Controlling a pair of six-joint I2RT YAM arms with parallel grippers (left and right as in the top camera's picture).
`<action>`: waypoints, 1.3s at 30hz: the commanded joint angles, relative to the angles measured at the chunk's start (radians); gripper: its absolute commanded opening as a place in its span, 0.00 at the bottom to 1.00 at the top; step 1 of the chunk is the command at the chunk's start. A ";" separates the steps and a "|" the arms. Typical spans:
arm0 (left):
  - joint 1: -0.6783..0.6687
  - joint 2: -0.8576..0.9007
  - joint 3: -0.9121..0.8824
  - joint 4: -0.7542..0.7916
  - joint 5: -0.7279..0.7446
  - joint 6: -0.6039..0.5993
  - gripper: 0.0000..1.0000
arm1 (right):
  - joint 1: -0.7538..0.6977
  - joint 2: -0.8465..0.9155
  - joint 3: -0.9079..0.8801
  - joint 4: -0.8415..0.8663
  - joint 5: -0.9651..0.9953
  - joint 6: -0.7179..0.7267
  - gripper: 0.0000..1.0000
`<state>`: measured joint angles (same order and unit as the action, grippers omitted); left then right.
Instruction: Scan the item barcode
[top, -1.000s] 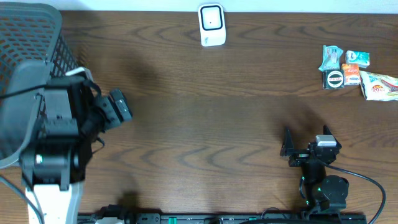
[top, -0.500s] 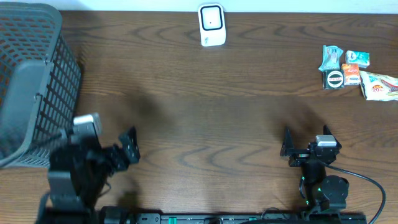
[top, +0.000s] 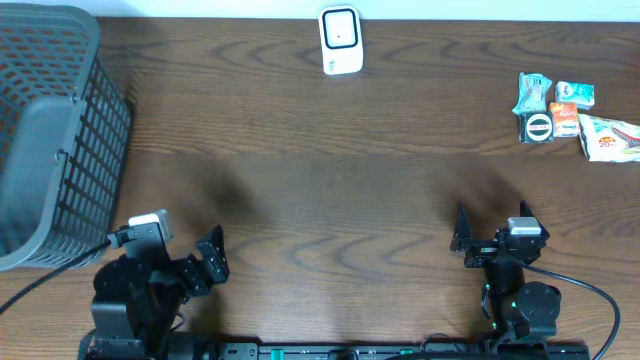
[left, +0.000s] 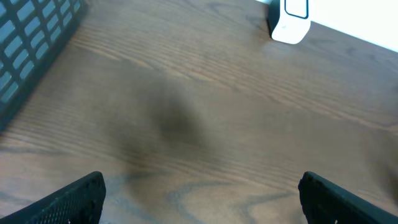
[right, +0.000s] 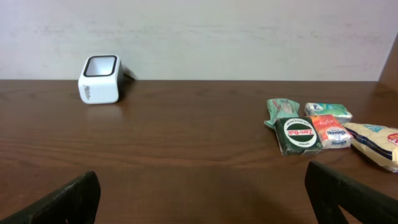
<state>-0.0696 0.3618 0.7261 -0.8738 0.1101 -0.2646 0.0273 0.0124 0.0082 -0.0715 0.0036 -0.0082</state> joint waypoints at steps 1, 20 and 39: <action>-0.007 -0.074 -0.050 0.031 0.014 0.010 0.98 | 0.003 -0.007 -0.003 -0.004 0.005 -0.008 0.99; -0.007 -0.326 -0.344 0.373 0.040 0.010 0.97 | 0.003 -0.007 -0.003 -0.003 0.005 -0.008 0.99; -0.006 -0.360 -0.492 0.666 0.079 0.092 0.98 | 0.003 -0.007 -0.003 -0.003 0.005 -0.008 0.99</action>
<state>-0.0696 0.0120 0.2573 -0.2306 0.2119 -0.1951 0.0273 0.0120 0.0082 -0.0719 0.0036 -0.0086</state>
